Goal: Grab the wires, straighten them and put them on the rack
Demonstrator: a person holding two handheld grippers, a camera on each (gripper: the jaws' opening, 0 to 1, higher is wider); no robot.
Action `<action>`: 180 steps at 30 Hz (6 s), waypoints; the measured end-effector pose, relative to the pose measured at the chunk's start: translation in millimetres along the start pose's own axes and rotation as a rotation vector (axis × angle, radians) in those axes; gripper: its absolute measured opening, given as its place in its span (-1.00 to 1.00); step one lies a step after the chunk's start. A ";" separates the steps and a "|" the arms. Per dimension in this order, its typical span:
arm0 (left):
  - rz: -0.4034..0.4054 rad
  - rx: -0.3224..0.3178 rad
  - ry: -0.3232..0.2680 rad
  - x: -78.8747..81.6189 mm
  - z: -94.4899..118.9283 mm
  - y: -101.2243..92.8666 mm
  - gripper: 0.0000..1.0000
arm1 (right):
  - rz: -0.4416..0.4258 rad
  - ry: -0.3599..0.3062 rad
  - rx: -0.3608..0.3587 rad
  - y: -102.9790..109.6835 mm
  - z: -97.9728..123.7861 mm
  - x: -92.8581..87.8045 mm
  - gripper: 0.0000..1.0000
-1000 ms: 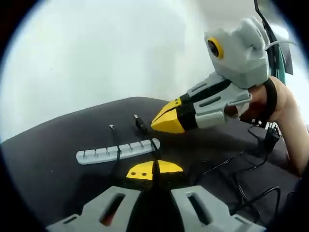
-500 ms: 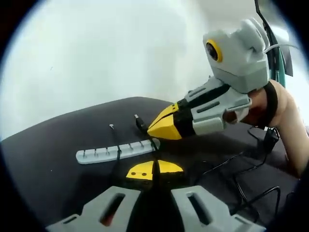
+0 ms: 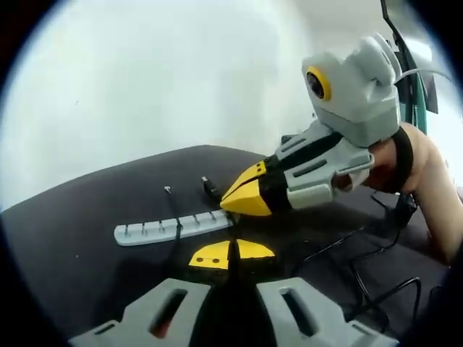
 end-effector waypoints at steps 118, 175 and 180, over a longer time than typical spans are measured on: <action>-0.051 -0.002 -0.034 -2.8 0.7 1.2 -0.91 | -0.004 -0.133 -0.003 -5.2 10.8 14.3 -1.00; -0.084 0.330 -0.682 177.8 246.9 17.6 0.18 | -0.434 -0.801 -0.104 -48.8 55.0 70.4 -0.82; -0.189 0.588 -0.572 141.9 357.1 24.6 0.59 | -0.547 -0.847 -0.113 -42.2 70.6 67.7 -0.80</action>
Point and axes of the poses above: the point that each gripper's makers call its tool centre point, and the gripper's own axes: z roughly backward along the fingers, y roughly to its left, x roughly out of its top, the point moved 8 cm from there along z, roughly backward along the fingers, and after that the axes turned 4 degrees about x, right-handed, at the moved point
